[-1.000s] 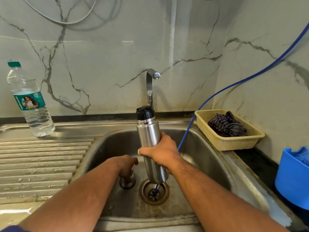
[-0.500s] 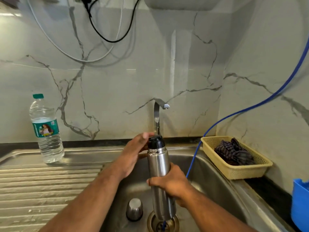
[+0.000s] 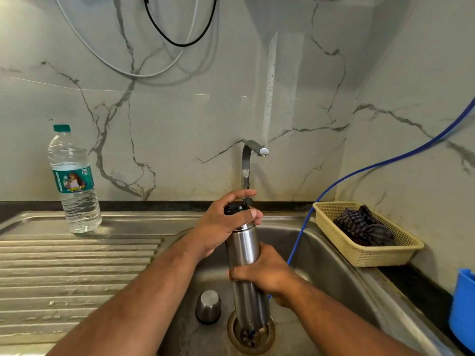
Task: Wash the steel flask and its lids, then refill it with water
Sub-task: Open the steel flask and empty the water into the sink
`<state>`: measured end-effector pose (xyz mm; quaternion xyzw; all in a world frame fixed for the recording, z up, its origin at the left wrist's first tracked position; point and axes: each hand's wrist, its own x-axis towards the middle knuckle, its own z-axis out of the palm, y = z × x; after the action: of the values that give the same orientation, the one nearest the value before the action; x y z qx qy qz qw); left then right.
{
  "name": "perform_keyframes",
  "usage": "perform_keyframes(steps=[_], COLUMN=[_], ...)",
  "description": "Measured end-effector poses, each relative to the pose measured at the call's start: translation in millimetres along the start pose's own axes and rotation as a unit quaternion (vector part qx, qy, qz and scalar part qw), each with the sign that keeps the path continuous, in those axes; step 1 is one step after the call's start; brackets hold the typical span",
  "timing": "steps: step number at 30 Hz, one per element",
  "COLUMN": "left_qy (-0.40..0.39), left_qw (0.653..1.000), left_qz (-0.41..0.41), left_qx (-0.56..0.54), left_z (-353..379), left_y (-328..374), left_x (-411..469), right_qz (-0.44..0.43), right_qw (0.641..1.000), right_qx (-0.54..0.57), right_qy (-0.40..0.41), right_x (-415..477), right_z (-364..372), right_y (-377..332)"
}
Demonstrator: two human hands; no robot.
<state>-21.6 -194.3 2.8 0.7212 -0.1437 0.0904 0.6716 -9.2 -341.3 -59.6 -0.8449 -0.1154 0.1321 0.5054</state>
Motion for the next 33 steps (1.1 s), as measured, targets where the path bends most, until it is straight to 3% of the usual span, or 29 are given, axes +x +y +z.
perform_keyframes(steps=[13, 17, 19, 21, 24, 27, 33], left_qy=[0.201, 0.387, 0.438, 0.396, 0.200, 0.087, 0.165], left_qw=[0.979, 0.918, 0.893, 0.912, 0.976, 0.994, 0.986], left_qz=[0.001, -0.011, -0.003, 0.001, -0.058, -0.058, -0.009], left_qx=[0.034, 0.089, 0.103, 0.103, 0.055, -0.007, 0.001], left_z=[31.6, 47.4, 52.1, 46.9, 25.5, -2.2, -12.7], left_y=[7.6, 3.3, 4.2, 2.5, 11.0, 11.5, 10.0], left_x=[4.3, 1.3, -4.8, -9.8, -21.4, -35.9, -50.0], right_qz=[-0.020, -0.042, -0.060, -0.064, -0.051, -0.061, -0.070], right_qw=[0.998, 0.995, 0.991, 0.991, 0.994, 0.995, 0.994], right_qx=[0.004, -0.032, -0.054, -0.055, -0.041, -0.061, -0.083], right_qy=[0.067, 0.090, 0.104, 0.103, 0.087, 0.050, 0.021], right_x=[1.4, -2.9, -3.5, -1.7, -2.4, -2.5, -10.4], right_z=[8.0, 15.5, 17.7, 16.0, 7.1, 1.6, 10.7], right_y=[-3.3, -8.2, -9.2, -7.2, -7.0, -7.1, -12.7])
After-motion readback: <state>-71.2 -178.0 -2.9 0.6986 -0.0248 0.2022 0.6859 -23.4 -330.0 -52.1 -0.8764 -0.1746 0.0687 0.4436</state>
